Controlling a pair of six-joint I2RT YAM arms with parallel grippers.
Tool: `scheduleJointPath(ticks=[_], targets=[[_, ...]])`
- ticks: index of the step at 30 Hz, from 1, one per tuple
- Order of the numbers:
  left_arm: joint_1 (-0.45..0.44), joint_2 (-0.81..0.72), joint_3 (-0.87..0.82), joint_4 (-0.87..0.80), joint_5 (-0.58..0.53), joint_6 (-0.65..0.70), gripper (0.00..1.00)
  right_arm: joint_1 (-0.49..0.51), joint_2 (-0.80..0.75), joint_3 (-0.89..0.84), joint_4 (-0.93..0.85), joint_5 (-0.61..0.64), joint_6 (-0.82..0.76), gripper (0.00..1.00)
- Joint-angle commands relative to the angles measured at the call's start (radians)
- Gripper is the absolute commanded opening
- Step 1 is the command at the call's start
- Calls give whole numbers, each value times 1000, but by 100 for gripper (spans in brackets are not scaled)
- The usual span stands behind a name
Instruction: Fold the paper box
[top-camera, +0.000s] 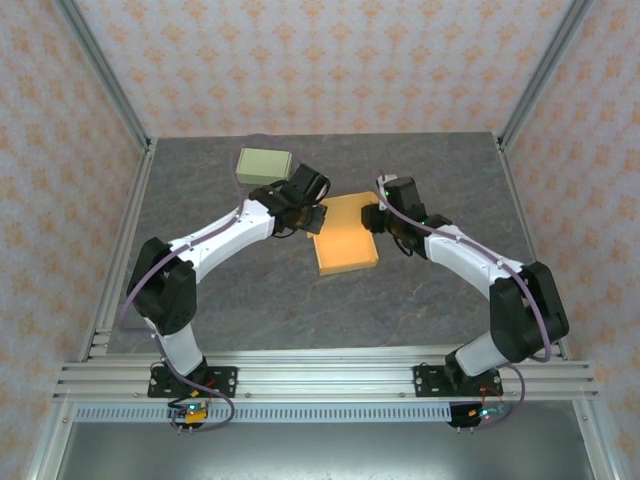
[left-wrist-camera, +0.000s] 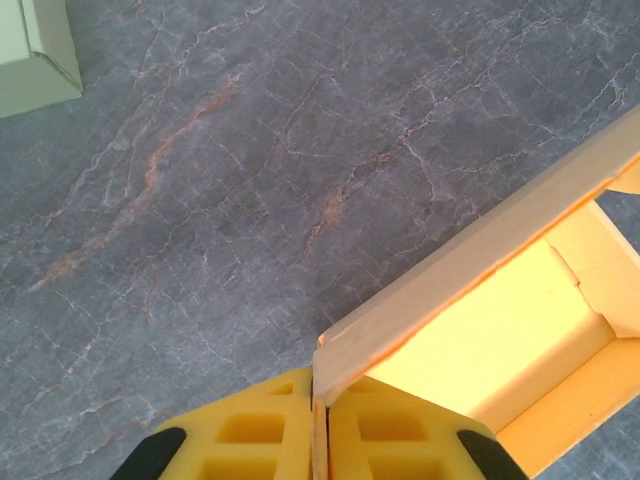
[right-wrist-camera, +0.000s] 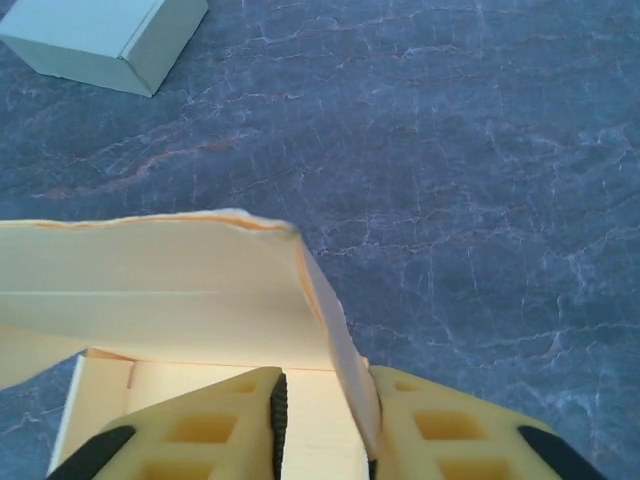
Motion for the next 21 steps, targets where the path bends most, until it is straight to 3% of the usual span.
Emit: scheduleJointPath(ticks=[1,5,8,10,21], targets=[[13,13,33,-22,8,9,15,0,48,15,-12,10,-10,22],[26,17,34,-17,9,2,26,2,69,12,10,16,8,18],[34,23,29,-16,-2,-6,42,8,81,9,29,34,18,16],[36,25,23,-20,-18,-20,45,7,85,10,39,45,32,12],[57,41,-7,22,-101,-80,40,64,77,12,26,107,37,7]])
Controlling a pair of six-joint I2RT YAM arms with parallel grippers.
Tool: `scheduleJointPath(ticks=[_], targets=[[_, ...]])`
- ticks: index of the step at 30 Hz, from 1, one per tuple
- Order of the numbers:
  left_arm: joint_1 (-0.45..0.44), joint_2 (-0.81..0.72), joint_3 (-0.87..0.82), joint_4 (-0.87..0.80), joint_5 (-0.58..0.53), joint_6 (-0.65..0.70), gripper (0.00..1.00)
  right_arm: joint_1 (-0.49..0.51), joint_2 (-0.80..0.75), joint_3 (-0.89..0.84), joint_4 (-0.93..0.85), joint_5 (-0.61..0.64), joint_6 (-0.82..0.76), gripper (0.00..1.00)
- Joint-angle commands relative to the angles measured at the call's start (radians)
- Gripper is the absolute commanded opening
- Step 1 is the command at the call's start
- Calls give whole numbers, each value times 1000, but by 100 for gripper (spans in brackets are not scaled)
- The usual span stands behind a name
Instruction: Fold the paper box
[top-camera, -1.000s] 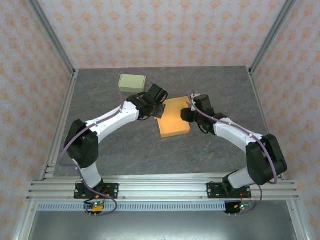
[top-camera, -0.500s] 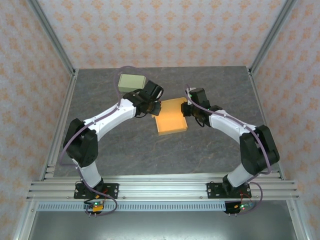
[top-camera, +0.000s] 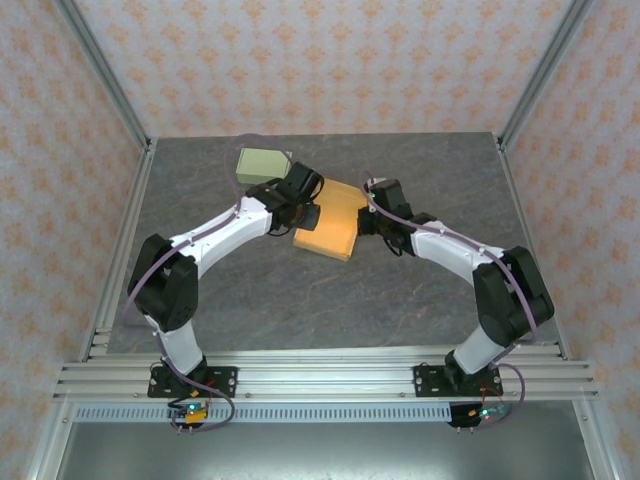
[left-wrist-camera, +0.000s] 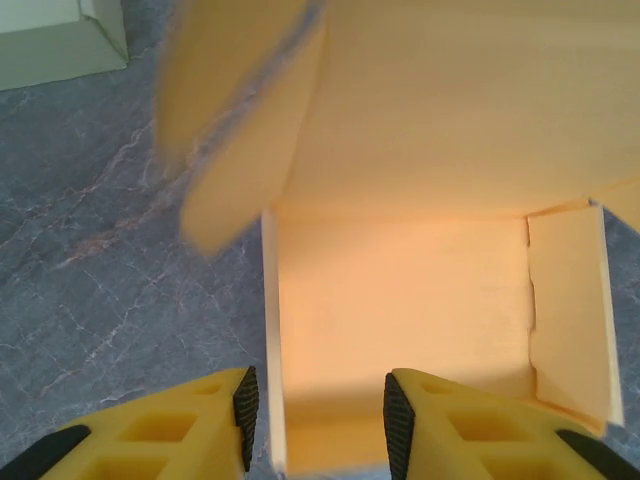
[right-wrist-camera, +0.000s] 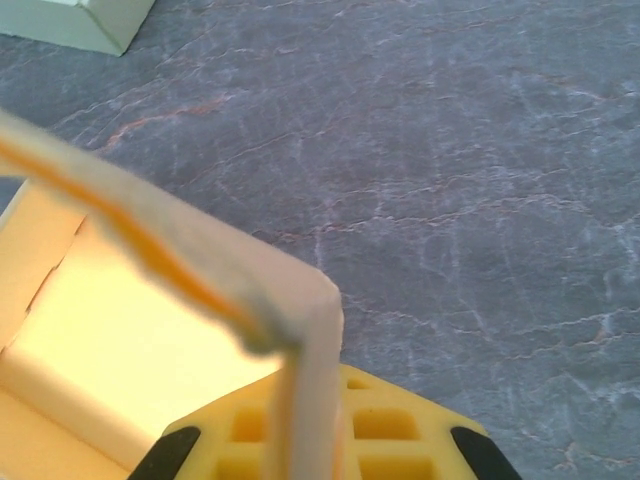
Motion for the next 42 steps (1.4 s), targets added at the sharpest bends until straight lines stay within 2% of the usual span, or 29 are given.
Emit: scheduleJointPath(ticks=[1,4,7,14,21,22,24,26,30,35,42], targets=[[35,14,8,22,-73,-21,41,9,0,14,-8,58,-23,7],[88,-15,-24,63,-55,-28,45,8,-6,30,-43,69,-70,7],[125,-41,-72,113,4,-35,54,9,-1,55,-81,57,-106,7],[129,-28,-91,165,91,-2,55,9,8,79,-102,21,-153,7],[129,-14,-85,221,155,11,45,12,28,111,-138,1,-175,7],[129,-7,-79,219,156,13,42,11,29,113,-141,-4,-179,7],[129,11,-59,206,166,16,29,13,30,116,-143,2,-178,7],[130,24,-53,204,178,8,20,14,29,119,-144,12,-167,7],[129,27,-74,231,219,-61,6,45,39,133,-144,91,-106,3],[116,-4,-141,312,266,-178,4,81,54,102,-76,169,51,3],[78,-27,-259,371,197,-237,3,120,64,62,-38,223,242,5]])
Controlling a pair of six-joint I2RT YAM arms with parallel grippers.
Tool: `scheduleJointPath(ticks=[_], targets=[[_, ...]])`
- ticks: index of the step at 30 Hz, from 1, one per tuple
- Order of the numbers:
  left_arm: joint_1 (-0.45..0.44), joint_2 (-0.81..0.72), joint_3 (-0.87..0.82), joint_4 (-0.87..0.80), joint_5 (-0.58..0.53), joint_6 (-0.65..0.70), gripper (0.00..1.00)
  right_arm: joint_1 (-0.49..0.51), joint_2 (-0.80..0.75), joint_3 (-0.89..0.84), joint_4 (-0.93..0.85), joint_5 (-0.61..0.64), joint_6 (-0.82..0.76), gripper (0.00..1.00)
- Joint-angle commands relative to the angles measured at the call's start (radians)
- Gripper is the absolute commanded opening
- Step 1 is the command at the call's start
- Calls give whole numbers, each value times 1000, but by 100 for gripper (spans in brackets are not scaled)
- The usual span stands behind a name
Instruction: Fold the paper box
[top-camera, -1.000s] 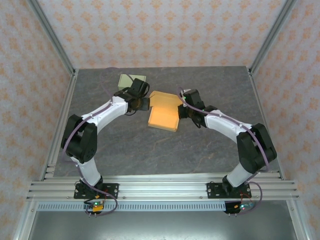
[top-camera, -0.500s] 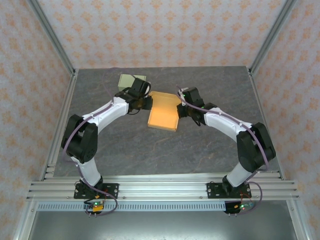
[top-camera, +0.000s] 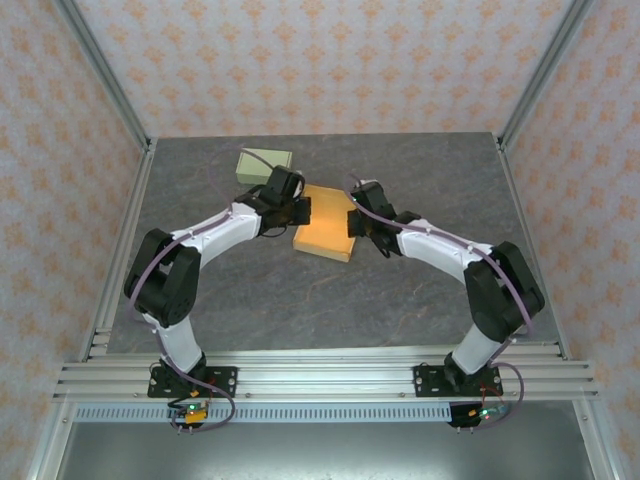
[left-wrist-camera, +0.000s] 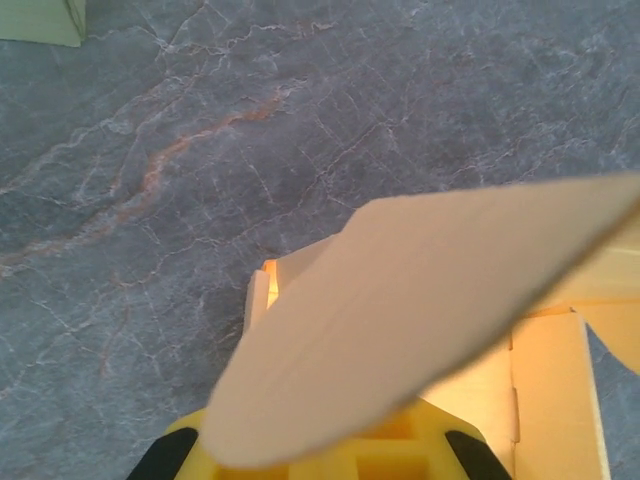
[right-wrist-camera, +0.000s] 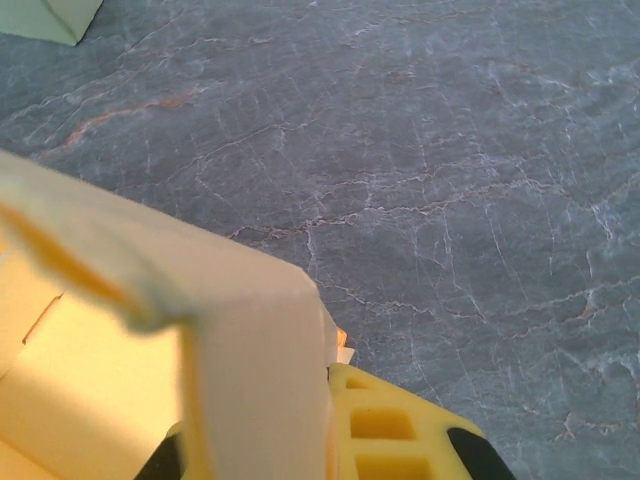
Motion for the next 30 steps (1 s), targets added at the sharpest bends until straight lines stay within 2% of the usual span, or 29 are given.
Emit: scheduleJointPath(ticks=[1,4,9,14,18,24,30], targets=[[-22,-24,-71,29,-17,-72,4,35,19,-7,45,42,164,5],[-35,-36,-123,64,-29,-100,4,84,27,-7,39,100,239,4],[-67,-72,-196,92,-92,-111,3,186,11,-59,59,299,309,6],[-96,-93,-272,139,-129,-150,3,221,8,-96,57,301,389,7],[-102,-104,-310,167,-139,-166,3,239,24,-54,-10,308,431,8],[-103,-116,-334,174,-134,-172,3,247,66,30,-96,333,475,15],[-100,-127,-335,156,-139,-160,3,247,70,88,-141,339,495,16]])
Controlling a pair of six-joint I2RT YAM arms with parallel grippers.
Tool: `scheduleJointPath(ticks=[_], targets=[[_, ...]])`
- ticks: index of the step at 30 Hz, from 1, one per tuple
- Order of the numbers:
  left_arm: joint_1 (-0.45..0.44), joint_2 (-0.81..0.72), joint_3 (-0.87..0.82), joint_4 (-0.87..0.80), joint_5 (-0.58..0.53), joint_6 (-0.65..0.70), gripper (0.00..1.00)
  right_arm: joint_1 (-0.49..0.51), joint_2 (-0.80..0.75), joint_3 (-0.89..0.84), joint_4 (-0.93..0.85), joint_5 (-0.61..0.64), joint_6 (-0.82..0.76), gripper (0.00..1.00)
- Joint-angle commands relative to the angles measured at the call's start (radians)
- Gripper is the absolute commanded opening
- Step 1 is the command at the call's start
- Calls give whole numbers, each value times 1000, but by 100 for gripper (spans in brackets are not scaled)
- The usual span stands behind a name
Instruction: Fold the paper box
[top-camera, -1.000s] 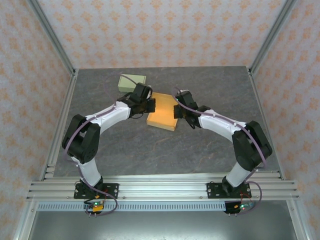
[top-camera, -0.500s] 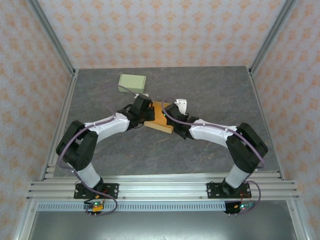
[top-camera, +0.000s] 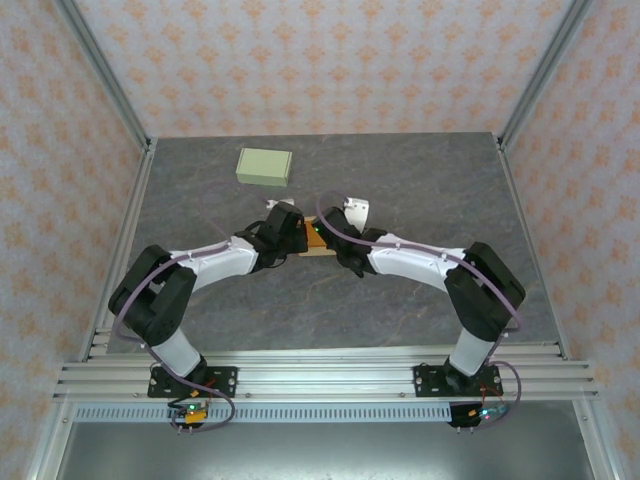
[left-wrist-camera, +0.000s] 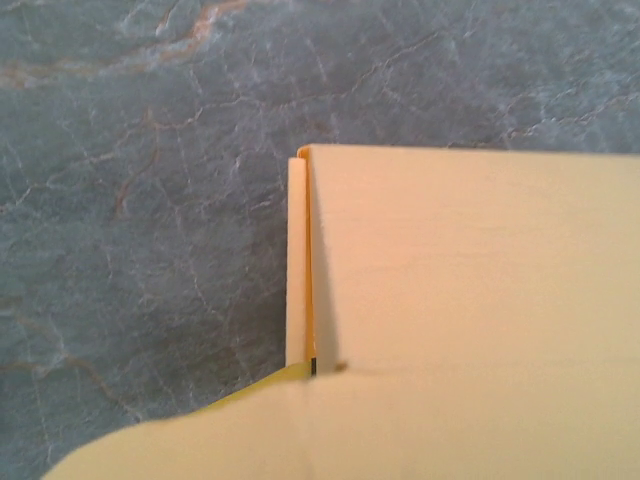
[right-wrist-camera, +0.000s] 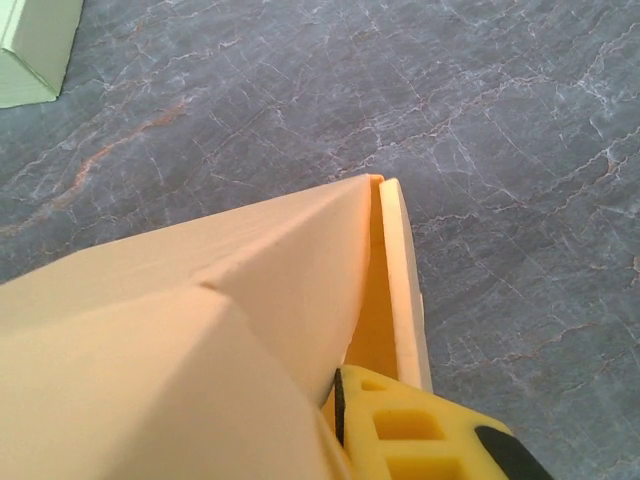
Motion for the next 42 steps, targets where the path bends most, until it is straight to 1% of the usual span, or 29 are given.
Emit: scheduleJointPath(ticks=[1,4,7,9,12,13,15,18,22,24,26,28,31,33,34,35,36,37,39,41,42], targets=[[-11,-3,-7,-69,15,-8,3,10,3,45,-53,8,33,16],[-11,-3,-9,-68,12,-13,3,10,10,37,-55,13,32,16],[-12,-3,-13,-71,-7,-24,3,10,4,-6,-56,9,43,16],[-16,-1,-14,-77,-30,-21,3,9,-12,-42,-58,-17,54,18],[-29,9,1,-113,-87,-7,3,8,-72,-111,-44,-122,53,33],[-35,14,9,-129,-107,-1,3,8,-101,-136,-35,-165,52,37],[-46,23,22,-147,-136,5,3,8,-173,-195,-20,-226,57,48],[-55,42,40,-165,-161,2,2,7,-297,-268,-9,-291,68,57],[-69,66,57,-176,-187,1,2,0,-476,-339,-8,-347,84,59],[-76,79,69,-186,-195,3,2,-24,-567,-360,-16,-353,101,60],[-83,87,76,-195,-205,7,2,-85,-644,-374,-4,-386,114,60],[-90,92,82,-200,-219,11,2,-173,-674,-368,5,-465,128,60],[-96,96,91,-209,-227,16,2,-302,-647,-329,31,-601,146,60],[-100,96,92,-211,-233,18,2,-365,-602,-290,35,-632,170,62],[-102,97,96,-213,-236,20,2,-396,-568,-267,35,-652,199,66],[-104,99,96,-215,-239,22,2,-424,-540,-244,29,-672,235,69],[-107,98,99,-218,-245,24,2,-449,-477,-210,10,-702,285,71],[-109,101,102,-221,-249,25,2,-462,-424,-171,-10,-737,314,73],[-110,106,109,-229,-256,25,2,-459,-322,-84,-60,-790,311,74],[-110,110,112,-235,-260,25,3,-438,-239,-27,-92,-792,281,74],[-110,111,112,-233,-261,25,3,-422,-205,-12,-94,-761,236,75]])
